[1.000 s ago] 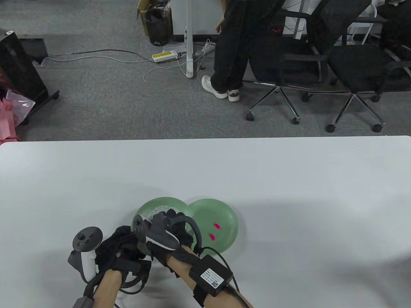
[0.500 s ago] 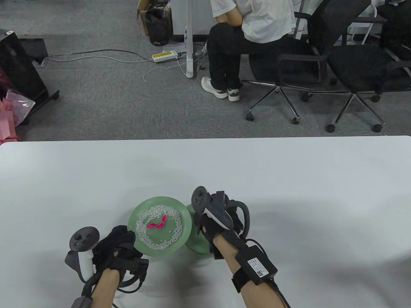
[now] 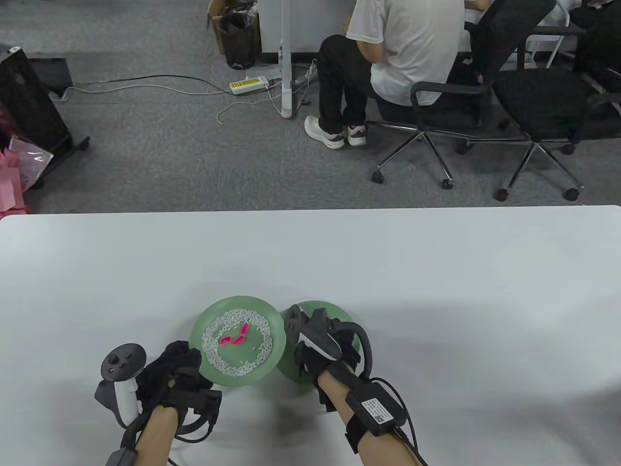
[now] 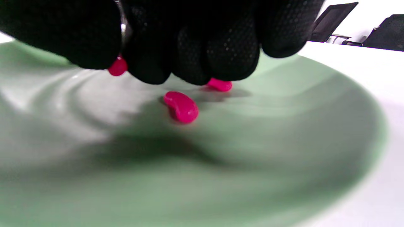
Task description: Pick gummy candy with hand pinch into plate
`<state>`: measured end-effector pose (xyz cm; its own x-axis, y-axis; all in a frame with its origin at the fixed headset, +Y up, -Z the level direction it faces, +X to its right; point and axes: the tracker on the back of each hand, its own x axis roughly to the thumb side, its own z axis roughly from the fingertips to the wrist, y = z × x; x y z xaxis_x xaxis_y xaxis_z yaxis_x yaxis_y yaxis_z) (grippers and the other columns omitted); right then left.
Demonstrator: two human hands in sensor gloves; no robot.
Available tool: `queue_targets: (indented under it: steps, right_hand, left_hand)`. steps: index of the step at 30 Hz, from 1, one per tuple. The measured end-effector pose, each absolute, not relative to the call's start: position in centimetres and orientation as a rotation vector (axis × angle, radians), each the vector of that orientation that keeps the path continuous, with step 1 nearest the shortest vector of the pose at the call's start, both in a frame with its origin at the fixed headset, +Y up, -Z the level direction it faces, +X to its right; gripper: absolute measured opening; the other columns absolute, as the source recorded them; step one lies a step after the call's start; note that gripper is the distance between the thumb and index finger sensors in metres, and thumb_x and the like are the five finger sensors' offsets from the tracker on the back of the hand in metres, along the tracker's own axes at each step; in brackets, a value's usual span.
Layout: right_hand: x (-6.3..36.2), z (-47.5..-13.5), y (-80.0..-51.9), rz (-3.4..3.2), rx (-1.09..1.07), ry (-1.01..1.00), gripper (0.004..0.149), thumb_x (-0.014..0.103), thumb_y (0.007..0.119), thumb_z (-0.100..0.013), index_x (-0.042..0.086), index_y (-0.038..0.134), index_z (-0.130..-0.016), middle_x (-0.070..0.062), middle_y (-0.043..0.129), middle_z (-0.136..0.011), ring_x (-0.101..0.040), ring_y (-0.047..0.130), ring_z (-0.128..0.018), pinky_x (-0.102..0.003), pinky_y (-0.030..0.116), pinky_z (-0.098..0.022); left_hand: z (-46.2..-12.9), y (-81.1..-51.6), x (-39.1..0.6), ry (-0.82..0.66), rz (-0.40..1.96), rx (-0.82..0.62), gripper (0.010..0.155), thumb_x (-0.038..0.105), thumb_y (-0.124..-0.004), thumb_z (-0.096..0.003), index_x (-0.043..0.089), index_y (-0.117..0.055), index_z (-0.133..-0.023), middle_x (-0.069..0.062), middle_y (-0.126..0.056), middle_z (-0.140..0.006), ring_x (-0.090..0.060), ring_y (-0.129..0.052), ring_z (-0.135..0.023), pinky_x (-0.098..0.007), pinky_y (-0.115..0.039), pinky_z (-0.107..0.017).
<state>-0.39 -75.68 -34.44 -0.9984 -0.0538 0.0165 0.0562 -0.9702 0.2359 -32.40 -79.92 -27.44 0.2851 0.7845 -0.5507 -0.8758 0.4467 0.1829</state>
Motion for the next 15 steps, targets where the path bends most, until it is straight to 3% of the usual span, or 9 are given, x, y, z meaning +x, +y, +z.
queue_targets:
  steps: [5,11,15]
  right_hand:
    - [0.0,-34.7,-75.8,-3.079,0.01,-0.372,0.046,0.048,0.085,-0.034,0.024,0.094,-0.073,0.003,0.093,-0.079,-0.027,0.09,-0.071,-0.054,0.07,-0.064]
    - [0.9,-34.4,-70.9,-3.387,0.188,0.019,0.048,0.051,0.083,-0.035,0.026,0.092,-0.076,0.003,0.09,-0.082,-0.026,0.088,-0.073,-0.052,0.07,-0.063]
    - [-2.1,-33.5,-68.3,-3.416,0.008,0.019,0.054,0.053,0.084,-0.034,0.027,0.089,-0.081,0.003,0.086,-0.089,-0.027,0.085,-0.078,-0.053,0.068,-0.066]
  left_hand:
    - [-27.4,-80.1,-32.5,0.636,1.121,-0.173,0.051,0.037,-0.084,-0.0397,0.016,-0.088,-0.085,-0.005,-0.104,-0.057,-0.02,-0.114,-0.013,-0.032,-0.097,-0.015]
    - [-27.5,-80.3,-32.5,0.632,1.122,-0.177,0.051,0.038,-0.083,-0.0398,0.016,-0.088,-0.085,-0.005,-0.104,-0.057,-0.02,-0.114,-0.013,-0.032,-0.097,-0.015]
    - [-27.5,-80.3,-32.1,0.625,1.115,-0.181,0.051,0.038,-0.083,-0.0398,0.016,-0.088,-0.085,-0.004,-0.104,-0.057,-0.02,-0.114,-0.014,-0.032,-0.097,-0.015]
